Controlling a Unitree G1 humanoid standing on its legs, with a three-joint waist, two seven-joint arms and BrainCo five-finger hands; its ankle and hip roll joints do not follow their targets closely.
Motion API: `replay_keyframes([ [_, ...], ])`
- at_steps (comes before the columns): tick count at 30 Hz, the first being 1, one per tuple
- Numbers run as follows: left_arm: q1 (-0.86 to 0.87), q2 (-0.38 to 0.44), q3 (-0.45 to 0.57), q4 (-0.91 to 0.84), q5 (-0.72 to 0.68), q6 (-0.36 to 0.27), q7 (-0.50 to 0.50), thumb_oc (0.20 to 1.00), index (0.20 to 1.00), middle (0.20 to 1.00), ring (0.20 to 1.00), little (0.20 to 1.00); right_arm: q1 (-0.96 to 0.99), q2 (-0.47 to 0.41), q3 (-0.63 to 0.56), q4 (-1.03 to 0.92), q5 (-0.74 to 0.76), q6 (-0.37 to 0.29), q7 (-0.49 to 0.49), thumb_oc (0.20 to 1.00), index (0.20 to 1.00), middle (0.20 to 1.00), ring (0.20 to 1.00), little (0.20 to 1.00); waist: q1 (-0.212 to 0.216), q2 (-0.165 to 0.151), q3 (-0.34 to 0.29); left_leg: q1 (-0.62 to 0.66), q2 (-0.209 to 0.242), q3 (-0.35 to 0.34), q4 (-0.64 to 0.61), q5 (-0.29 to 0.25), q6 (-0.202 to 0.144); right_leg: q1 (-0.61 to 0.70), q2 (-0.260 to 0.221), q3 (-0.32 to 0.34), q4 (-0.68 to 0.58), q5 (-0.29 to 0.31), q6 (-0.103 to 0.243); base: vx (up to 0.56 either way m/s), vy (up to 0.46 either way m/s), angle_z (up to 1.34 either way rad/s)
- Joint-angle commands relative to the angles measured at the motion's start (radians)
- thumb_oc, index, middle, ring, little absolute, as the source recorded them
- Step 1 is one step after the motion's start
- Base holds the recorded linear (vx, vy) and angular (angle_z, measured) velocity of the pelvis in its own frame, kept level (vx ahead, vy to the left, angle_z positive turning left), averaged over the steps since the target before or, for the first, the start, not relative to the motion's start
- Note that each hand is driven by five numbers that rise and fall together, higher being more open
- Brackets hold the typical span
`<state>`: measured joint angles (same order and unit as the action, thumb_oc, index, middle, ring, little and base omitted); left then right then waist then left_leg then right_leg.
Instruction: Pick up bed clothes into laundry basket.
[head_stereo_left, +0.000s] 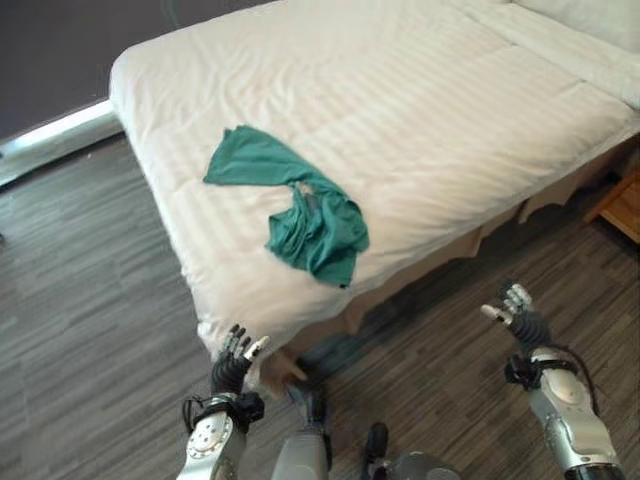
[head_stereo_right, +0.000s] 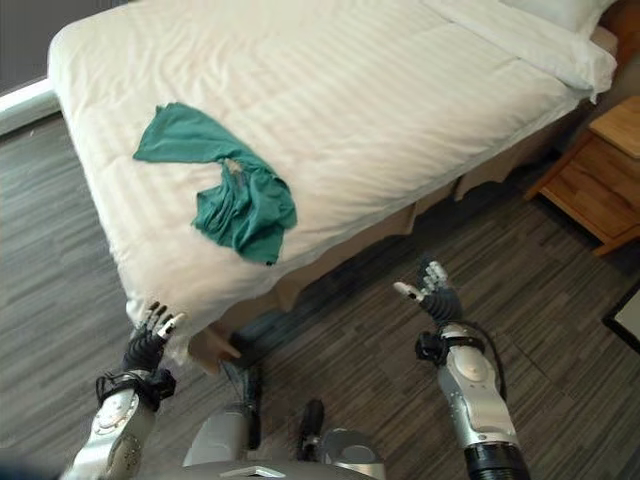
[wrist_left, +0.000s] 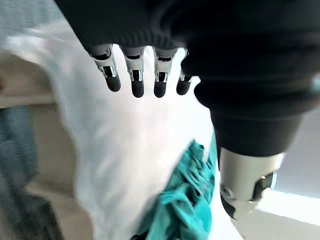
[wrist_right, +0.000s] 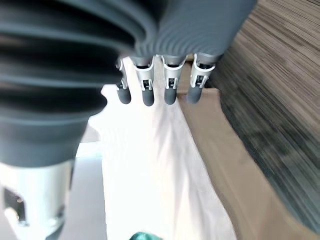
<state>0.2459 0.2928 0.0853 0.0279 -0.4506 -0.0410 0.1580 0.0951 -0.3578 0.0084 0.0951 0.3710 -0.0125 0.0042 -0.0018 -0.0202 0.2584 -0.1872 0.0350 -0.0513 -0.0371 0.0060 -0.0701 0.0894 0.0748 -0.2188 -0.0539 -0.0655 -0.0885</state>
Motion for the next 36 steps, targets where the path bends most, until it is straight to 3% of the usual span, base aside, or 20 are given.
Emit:
replay_keyframes([
  [1,-0.068,0.090,0.096,-0.096,0.108,-0.110,0.028,1.000,1.000,1.000,1.000,1.000,0.013,-0.045,-0.023,-0.048,-0.003,-0.038,0.035,1.000,1.000,1.000,1.000,1.000,-0.024,0.016,-0.039,0.110,0.003,0.016,0.081,0.021,-0.017,-0.005,-0.127,0.044,0.015,-0.025,0.158,0.18,0.128,-1.04],
  [4,-0.124,0.164,0.135,-0.058,0.173,-0.105,0.057,1.000,1.000,1.000,1.000,1.000,0.051,-0.030,-0.036,-0.048,-0.004,-0.030,0.048,1.000,1.000,1.000,1.000,1.000,-0.057,0.028,-0.068,0.179,0.011,0.045,0.013,0.024,-0.009,0.007,-0.129,0.069,0.002,-0.022,0.166,0.18,0.141,-0.83],
  [6,-0.181,0.248,0.152,0.009,0.303,-0.081,0.094,1.000,1.000,1.000,1.000,1.000,0.073,-0.012,-0.040,-0.046,0.003,-0.030,0.054,1.000,1.000,1.000,1.000,1.000,-0.080,0.032,-0.081,0.207,0.009,0.071,-0.017,0.023,-0.004,0.008,-0.135,0.088,-0.002,-0.021,0.174,0.15,0.162,-0.31],
  [7,-0.230,0.330,0.148,0.074,0.371,-0.062,0.083,1.000,1.000,1.000,1.000,1.000,0.086,-0.007,-0.034,-0.041,0.008,-0.027,0.064,1.000,1.000,1.000,1.000,1.000,-0.104,0.036,-0.089,0.226,0.011,0.096,-0.034,0.020,0.001,0.005,-0.137,0.111,-0.003,-0.014,0.182,0.15,0.166,-0.23],
  [10,-0.304,0.421,0.123,0.161,0.444,-0.044,0.087,1.000,1.000,1.000,1.000,1.000,0.114,-0.001,-0.017,-0.057,-0.017,-0.021,0.093,1.000,1.000,1.000,1.000,1.000,-0.129,0.037,-0.099,0.243,0.009,0.137,-0.046,0.008,0.008,-0.006,-0.138,0.147,-0.011,0.000,0.197,0.10,0.124,-0.39],
  [17,-0.447,0.577,0.031,0.342,0.532,-0.016,0.056,1.000,1.000,1.000,1.000,1.000,0.188,0.013,-0.005,-0.060,-0.028,-0.013,0.122,1.000,1.000,1.000,1.000,1.000,-0.174,0.041,-0.114,0.244,0.008,0.203,-0.050,-0.010,0.019,-0.050,-0.147,0.209,-0.021,0.032,0.229,0.06,0.088,-0.42],
  [19,-0.464,0.602,0.009,0.358,0.549,-0.007,0.036,1.000,1.000,1.000,1.000,1.000,0.189,0.015,-0.002,-0.056,-0.030,-0.013,0.126,1.000,1.000,1.000,1.000,1.000,-0.180,0.040,-0.113,0.240,0.008,0.217,-0.050,-0.014,0.021,-0.062,-0.148,0.218,-0.025,0.040,0.236,0.04,0.076,-0.25],
  [21,-0.426,0.540,0.009,0.393,0.554,0.001,0.033,1.000,1.000,1.000,1.000,1.000,0.193,0.027,0.016,-0.056,-0.022,-0.008,0.132,1.000,1.000,1.000,1.000,1.000,-0.185,0.031,-0.092,0.216,0.010,0.242,-0.050,-0.013,0.022,-0.104,-0.148,0.238,-0.029,0.059,0.241,-0.06,0.064,-0.25],
  [23,-0.467,0.538,-0.027,0.456,0.559,0.002,0.027,1.000,1.000,1.000,1.000,1.000,0.179,0.018,0.029,-0.051,-0.016,-0.008,0.131,1.000,1.000,1.000,1.000,1.000,-0.189,0.029,-0.074,0.190,0.012,0.249,-0.050,-0.008,0.022,-0.135,-0.146,0.241,-0.030,0.069,0.243,-0.16,0.030,-0.27],
  [28,-0.656,0.519,-0.180,0.733,0.580,0.015,0.011,1.000,1.000,1.000,1.000,1.000,0.135,-0.003,0.070,-0.047,0.010,-0.018,0.119,1.000,1.000,1.000,1.000,1.000,-0.207,0.013,-0.013,0.107,0.020,0.261,-0.050,0.023,0.018,-0.228,-0.137,0.248,-0.027,0.099,0.244,-0.15,0.008,-0.05],
  [29,-0.788,0.478,-0.293,0.970,0.649,0.041,-0.012,1.000,1.000,1.000,1.000,1.000,0.114,-0.014,0.103,-0.044,0.017,-0.025,0.104,1.000,1.000,1.000,1.000,1.000,-0.227,-0.010,0.023,0.060,0.028,0.270,-0.050,0.041,0.013,-0.277,-0.129,0.258,-0.028,0.119,0.245,-0.08,-0.012,-0.13],
  [31,-0.820,0.467,-0.328,1.025,0.678,0.043,-0.024,1.000,1.000,1.000,1.000,1.000,0.107,-0.015,0.108,-0.042,0.020,-0.028,0.099,1.000,1.000,1.000,1.000,1.000,-0.231,-0.016,0.033,0.053,0.029,0.275,-0.050,0.044,0.012,-0.288,-0.128,0.260,-0.028,0.123,0.247,-0.07,-0.006,-0.14],
  [32,-0.866,0.450,-0.371,1.093,0.730,0.053,-0.038,0.950,0.950,0.950,0.950,0.950,0.094,-0.017,0.118,-0.039,0.023,-0.037,0.086,1.000,1.000,1.000,1.000,1.000,-0.239,-0.024,0.046,0.040,0.033,0.282,-0.050,0.046,0.011,-0.306,-0.125,0.264,-0.029,0.130,0.250,-0.05,0.002,-0.22],
  [33,-0.875,0.444,-0.388,1.083,0.753,0.058,-0.050,0.567,0.567,0.567,0.567,0.567,0.093,-0.016,0.116,-0.041,0.027,-0.040,0.079,1.000,1.000,1.000,1.000,1.000,-0.238,-0.026,0.049,0.036,0.034,0.285,-0.050,0.047,0.011,-0.311,-0.124,0.267,-0.030,0.132,0.251,-0.03,-0.004,-0.21],
  [35,-0.891,0.440,-0.413,1.101,0.789,0.059,-0.053,0.200,0.200,0.200,0.200,0.200,0.091,-0.014,0.122,-0.040,0.031,-0.051,0.076,1.000,1.000,1.000,1.000,1.000,-0.239,-0.028,0.053,0.034,0.036,0.290,-0.050,0.046,0.009,-0.318,-0.122,0.270,-0.032,0.135,0.252,0.00,0.000,0.00],
  [36,-0.892,0.442,-0.431,1.077,0.811,0.055,-0.057,0.200,0.200,0.200,0.200,0.200,0.096,-0.014,0.122,-0.042,0.036,-0.056,0.073,1.000,1.000,1.000,1.000,1.000,-0.238,-0.027,0.053,0.040,0.036,0.290,-0.050,0.042,0.008,-0.313,-0.122,0.270,-0.033,0.128,0.253,0.00,0.000,0.00],
])
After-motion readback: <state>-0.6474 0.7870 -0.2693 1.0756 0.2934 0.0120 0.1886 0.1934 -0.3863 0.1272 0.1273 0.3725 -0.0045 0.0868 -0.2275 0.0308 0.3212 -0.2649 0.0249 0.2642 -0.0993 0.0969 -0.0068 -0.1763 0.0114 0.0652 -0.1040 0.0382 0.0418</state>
